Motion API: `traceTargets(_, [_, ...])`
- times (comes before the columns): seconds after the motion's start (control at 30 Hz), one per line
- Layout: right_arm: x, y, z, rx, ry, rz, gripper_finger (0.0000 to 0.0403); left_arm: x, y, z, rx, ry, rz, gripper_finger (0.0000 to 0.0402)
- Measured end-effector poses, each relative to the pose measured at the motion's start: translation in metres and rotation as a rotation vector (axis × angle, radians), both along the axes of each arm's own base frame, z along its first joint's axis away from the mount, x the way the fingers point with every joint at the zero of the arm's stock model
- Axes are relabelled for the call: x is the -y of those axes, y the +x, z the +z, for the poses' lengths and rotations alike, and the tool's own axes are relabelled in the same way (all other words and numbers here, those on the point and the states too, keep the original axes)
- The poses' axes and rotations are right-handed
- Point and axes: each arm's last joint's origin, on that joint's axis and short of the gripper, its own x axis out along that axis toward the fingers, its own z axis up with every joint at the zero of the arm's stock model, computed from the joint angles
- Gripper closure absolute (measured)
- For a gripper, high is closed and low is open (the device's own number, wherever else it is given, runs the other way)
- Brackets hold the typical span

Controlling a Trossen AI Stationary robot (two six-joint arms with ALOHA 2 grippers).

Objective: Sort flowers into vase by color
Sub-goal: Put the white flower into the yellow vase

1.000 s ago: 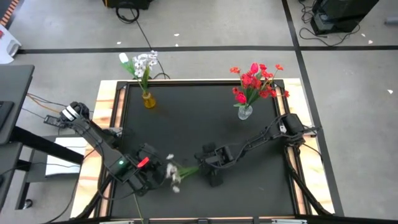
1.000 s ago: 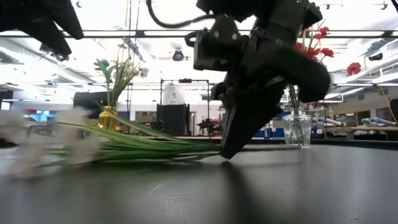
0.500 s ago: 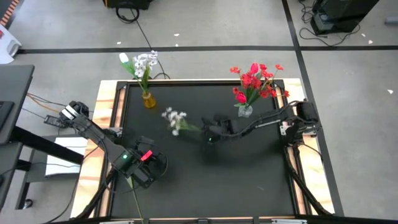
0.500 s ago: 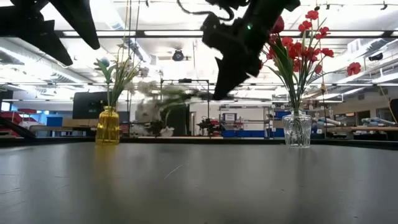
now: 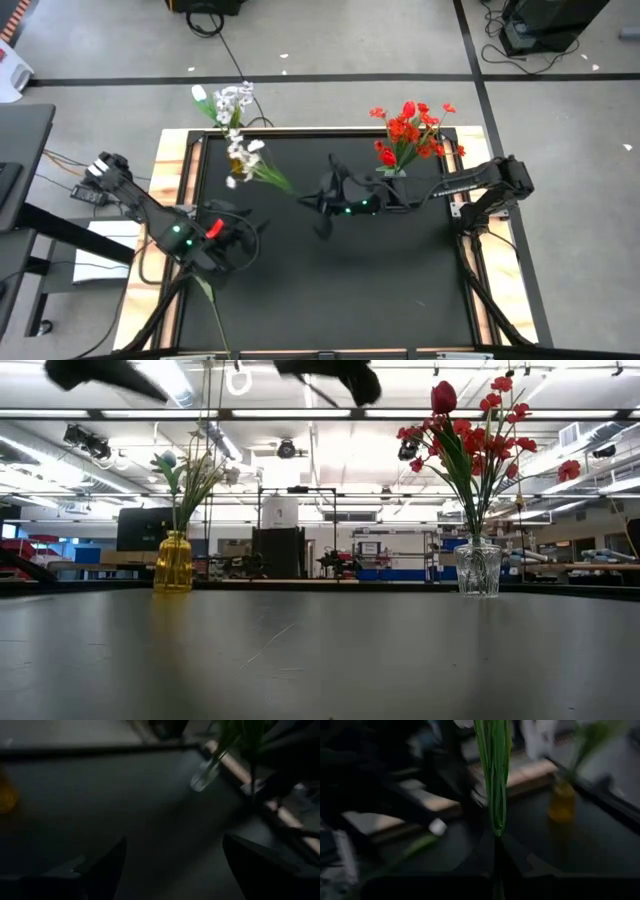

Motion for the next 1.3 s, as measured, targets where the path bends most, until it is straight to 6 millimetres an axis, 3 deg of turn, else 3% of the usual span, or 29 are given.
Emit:
traceTargets(0.2, [-0.010,0.002,0.013,0.110,-0.053,0.128,0.0384,-0.002,0.001,0.023,0.055,0.181,-0.090,0.0065])
traceTargets(0.57, [-0.020,0.003,0.024,0.233,-0.091,0.281,0.0383,-0.006,0.037,0.066,0.176,0.351,-0.256,0.0065])
traceTargets(0.77, [-0.022,0.003,0.027,0.265,-0.075,0.314,0.0383,-0.008,0.043,0.087,0.270,0.441,-0.308,0.0077])
traceTargets(0.9, [-0.023,0.003,0.029,0.281,-0.046,0.321,0.0383,-0.008,0.043,0.088,0.268,0.459,-0.307,0.0124])
traceTargets(1.3, [-0.023,0.003,0.030,0.296,-0.037,0.316,0.0382,-0.004,0.040,0.089,0.272,0.460,-0.295,0.0323])
